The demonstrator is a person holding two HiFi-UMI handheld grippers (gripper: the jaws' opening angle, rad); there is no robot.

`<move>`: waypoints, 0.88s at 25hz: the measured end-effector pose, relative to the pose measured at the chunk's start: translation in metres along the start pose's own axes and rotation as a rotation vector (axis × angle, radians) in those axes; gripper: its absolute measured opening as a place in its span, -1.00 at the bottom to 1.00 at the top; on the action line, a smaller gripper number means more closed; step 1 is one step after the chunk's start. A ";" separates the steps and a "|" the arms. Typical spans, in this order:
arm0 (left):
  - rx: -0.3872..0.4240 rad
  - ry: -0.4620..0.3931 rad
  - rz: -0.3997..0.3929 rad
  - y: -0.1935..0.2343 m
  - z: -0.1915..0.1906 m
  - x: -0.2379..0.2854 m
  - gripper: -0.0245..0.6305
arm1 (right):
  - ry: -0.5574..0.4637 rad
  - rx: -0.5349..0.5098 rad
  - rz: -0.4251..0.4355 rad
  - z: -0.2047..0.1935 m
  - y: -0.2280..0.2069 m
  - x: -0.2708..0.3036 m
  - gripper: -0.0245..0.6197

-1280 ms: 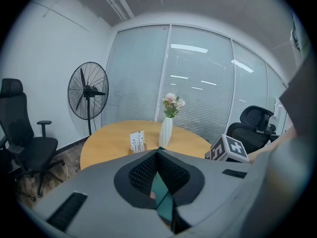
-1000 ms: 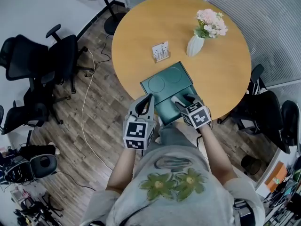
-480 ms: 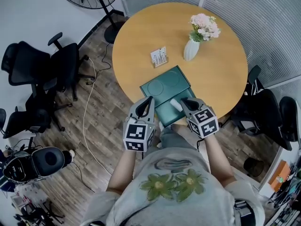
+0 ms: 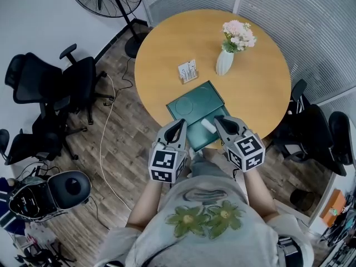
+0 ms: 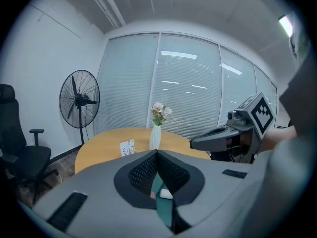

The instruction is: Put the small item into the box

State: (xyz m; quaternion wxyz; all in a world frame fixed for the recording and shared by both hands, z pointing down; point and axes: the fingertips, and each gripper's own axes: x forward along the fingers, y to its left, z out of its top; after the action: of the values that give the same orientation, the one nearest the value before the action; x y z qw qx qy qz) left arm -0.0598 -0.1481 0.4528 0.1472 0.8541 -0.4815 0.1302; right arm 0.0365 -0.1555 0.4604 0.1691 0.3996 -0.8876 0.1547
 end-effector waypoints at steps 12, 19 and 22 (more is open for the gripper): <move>0.013 -0.012 -0.024 -0.013 0.004 -0.010 -0.92 | -0.048 0.002 -0.001 0.010 0.014 -0.018 -0.91; 0.010 -0.018 -0.028 -0.014 0.004 -0.011 -0.92 | -0.043 0.013 -0.013 0.005 0.016 -0.019 -0.91; 0.010 -0.020 -0.029 -0.016 0.002 -0.014 -0.92 | -0.040 0.016 -0.014 0.002 0.018 -0.022 -0.91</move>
State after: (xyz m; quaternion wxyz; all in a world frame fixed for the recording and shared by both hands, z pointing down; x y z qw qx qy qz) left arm -0.0524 -0.1303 0.4435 0.1398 0.8629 -0.4701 0.1219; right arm 0.0356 -0.1309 0.4466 0.1492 0.4102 -0.8867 0.1524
